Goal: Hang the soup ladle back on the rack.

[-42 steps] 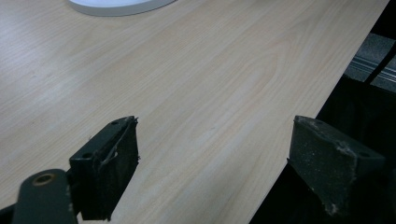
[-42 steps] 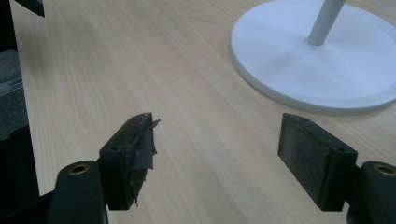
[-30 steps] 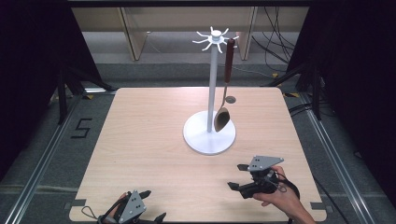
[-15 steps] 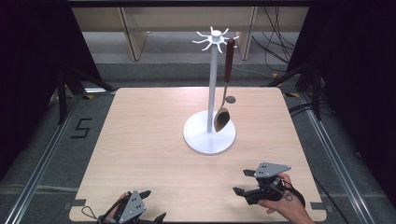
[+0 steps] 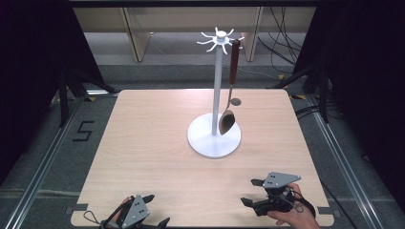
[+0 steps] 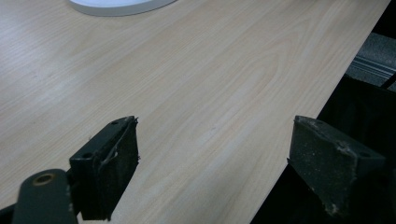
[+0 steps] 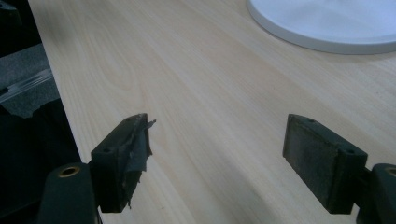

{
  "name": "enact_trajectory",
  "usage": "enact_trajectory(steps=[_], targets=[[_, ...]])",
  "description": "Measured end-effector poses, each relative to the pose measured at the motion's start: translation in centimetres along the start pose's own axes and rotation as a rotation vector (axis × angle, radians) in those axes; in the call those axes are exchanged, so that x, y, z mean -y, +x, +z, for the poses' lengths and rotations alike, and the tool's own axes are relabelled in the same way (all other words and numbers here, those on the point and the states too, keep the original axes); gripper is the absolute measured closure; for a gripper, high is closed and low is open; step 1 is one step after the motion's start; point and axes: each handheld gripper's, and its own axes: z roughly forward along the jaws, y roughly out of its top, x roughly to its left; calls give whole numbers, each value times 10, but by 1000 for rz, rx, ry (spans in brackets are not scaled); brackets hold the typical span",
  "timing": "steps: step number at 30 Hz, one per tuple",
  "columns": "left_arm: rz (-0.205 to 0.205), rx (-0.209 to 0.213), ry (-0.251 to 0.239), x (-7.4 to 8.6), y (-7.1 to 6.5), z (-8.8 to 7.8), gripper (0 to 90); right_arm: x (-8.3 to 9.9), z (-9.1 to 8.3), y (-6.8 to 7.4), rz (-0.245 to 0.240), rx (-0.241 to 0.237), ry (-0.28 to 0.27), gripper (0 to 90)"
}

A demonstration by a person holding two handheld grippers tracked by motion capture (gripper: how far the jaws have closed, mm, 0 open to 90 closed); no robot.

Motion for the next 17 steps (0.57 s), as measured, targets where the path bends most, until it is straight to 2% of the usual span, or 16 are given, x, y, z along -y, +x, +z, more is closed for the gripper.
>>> enact_trajectory(steps=[2, 4, 6, 7, 17], targets=[[10, 0, 8, 0, 1, -1, 152, 0, 0, 1, -1, -21, 9, 240], [1, -1, 1, 0, 0, 0, 152, 1, -1, 2, -2, -4, 4, 239], [9, -1, 7, 0, 1, -1, 152, 2, -1, 5, 20, -10, 8, 239], [9, -1, 7, 0, 1, -1, 152, 2, -1, 3, -3, -12, 2, 239], [10, -2, 8, 0, 1, -1, 152, 4, -1, 3, -11, -1, 11, 240]])
